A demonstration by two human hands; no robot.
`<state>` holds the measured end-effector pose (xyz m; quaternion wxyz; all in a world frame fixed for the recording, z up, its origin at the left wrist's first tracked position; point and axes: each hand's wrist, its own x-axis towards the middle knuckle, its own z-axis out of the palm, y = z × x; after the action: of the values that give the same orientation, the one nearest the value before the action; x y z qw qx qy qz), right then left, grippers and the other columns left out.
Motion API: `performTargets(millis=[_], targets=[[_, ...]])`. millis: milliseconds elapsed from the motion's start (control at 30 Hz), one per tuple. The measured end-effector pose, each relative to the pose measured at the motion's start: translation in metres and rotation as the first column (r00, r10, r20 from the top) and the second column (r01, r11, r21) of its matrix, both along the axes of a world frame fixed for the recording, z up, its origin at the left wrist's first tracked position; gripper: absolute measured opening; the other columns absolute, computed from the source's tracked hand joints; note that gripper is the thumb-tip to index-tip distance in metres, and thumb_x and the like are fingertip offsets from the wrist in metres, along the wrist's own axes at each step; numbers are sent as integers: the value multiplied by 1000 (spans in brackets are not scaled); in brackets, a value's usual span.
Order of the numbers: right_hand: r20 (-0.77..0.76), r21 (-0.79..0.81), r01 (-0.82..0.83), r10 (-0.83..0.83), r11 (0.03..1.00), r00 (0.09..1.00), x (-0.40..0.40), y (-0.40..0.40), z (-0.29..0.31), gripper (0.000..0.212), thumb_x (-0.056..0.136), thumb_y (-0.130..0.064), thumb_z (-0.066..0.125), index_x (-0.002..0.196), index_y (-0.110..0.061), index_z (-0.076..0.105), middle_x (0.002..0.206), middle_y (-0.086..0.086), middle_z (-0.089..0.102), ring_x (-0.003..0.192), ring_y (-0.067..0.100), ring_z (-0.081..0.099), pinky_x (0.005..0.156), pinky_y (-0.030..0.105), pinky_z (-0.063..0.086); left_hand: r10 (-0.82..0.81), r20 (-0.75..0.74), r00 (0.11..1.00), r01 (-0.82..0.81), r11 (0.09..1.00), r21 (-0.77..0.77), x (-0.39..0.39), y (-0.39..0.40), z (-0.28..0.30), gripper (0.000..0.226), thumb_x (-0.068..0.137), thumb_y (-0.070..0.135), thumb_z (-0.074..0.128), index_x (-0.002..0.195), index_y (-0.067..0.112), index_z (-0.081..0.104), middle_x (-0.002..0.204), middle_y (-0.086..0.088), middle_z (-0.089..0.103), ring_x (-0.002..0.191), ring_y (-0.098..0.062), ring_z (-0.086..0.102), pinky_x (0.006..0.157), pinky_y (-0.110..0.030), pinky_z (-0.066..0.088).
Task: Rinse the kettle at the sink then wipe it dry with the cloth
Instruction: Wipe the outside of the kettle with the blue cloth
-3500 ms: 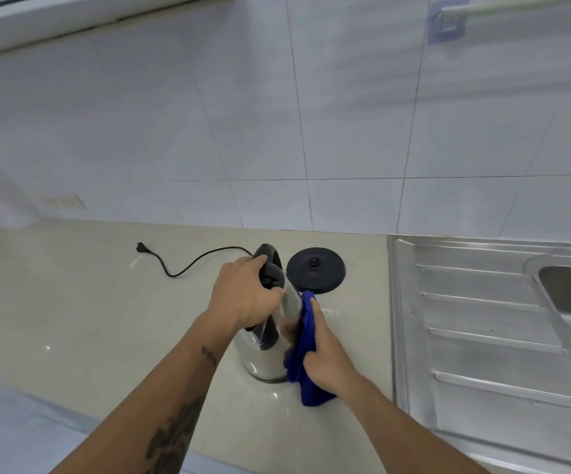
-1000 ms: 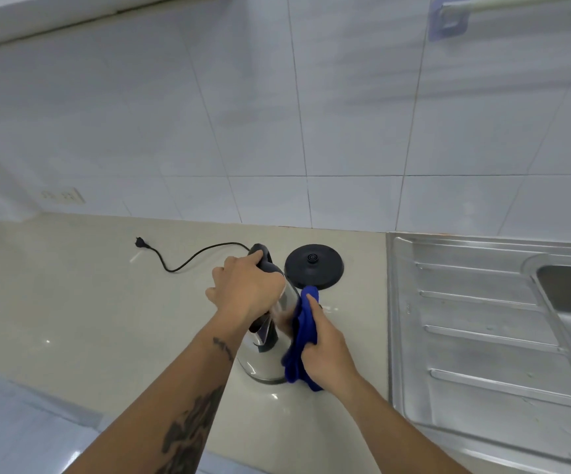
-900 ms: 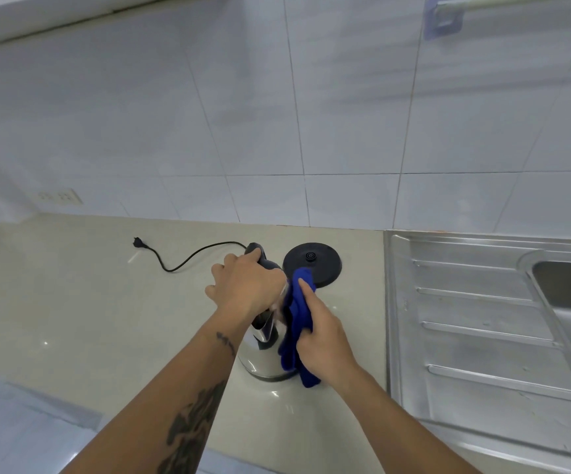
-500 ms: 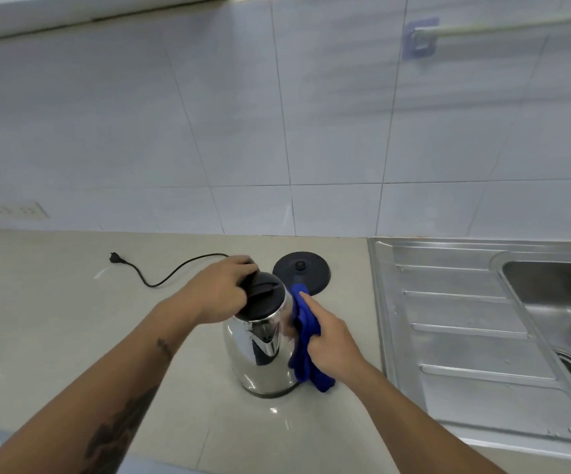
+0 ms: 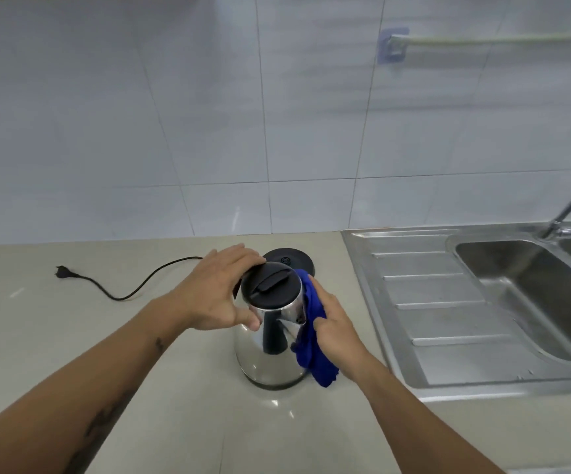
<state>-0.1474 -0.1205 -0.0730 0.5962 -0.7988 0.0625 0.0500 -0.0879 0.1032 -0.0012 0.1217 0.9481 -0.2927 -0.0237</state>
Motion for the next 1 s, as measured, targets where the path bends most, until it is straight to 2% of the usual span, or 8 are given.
performTargets(millis=[67,200,300,467,600,767,900,1000], targets=[[-69,10,12,-12,1000,998,-9,-2,-16,84,93,11,30,139,-59,37,118,-8,65,104,11,66,89,29,54,32,63,998,-27,997,-74,2,-1,-10,102,54,78,69,140,33,39,133,18,41,124,-12,42,113,-50,29],[-158,31,56,-50,998,986,-20,3,-39,88,85,8,36,147,-55,35,126,-2,67,111,20,66,98,47,55,239,174,955,-220,968,-119,1,-14,-26,101,55,91,50,138,33,41,131,11,43,125,-19,42,108,-51,30],[-108,30,133,-129,991,986,-6,8,-32,81,86,5,42,144,-51,40,119,-4,68,104,21,67,82,36,57,331,188,925,-313,942,-120,-4,-27,-29,102,59,92,39,139,30,40,131,4,44,123,-26,38,105,-48,35],[-97,100,218,-208,971,973,16,10,-24,73,84,10,43,138,-37,54,119,-4,67,106,20,64,75,28,52,209,204,956,-174,969,-177,13,3,-37,92,69,77,48,149,33,38,134,9,46,119,-21,37,105,-40,38],[-203,231,179,-133,956,970,30,10,-34,77,80,18,42,141,-28,52,119,-1,69,103,19,65,73,25,50,195,140,971,-131,918,-373,13,12,-51,81,77,50,69,150,30,41,135,14,50,121,-12,42,101,-24,33],[-268,241,142,-75,960,960,32,15,-47,96,71,20,40,146,-39,40,129,-4,62,112,20,61,87,35,53,235,219,947,-137,912,-386,6,5,-60,76,80,49,62,150,32,39,140,12,50,123,-15,42,106,-31,34],[-181,302,182,-131,936,975,13,36,-57,92,77,23,36,147,-37,37,116,1,69,93,31,74,78,40,62,375,197,906,-274,873,-402,-3,-4,-61,76,79,54,59,150,34,39,137,11,52,120,-21,44,103,-39,38],[-36,331,204,-204,921,978,-1,59,-66,99,80,21,39,151,-47,26,122,6,66,93,39,71,82,48,63,432,162,887,-343,852,-397,-6,-9,-58,76,79,53,62,149,35,39,133,11,53,116,-21,46,99,-39,40]])
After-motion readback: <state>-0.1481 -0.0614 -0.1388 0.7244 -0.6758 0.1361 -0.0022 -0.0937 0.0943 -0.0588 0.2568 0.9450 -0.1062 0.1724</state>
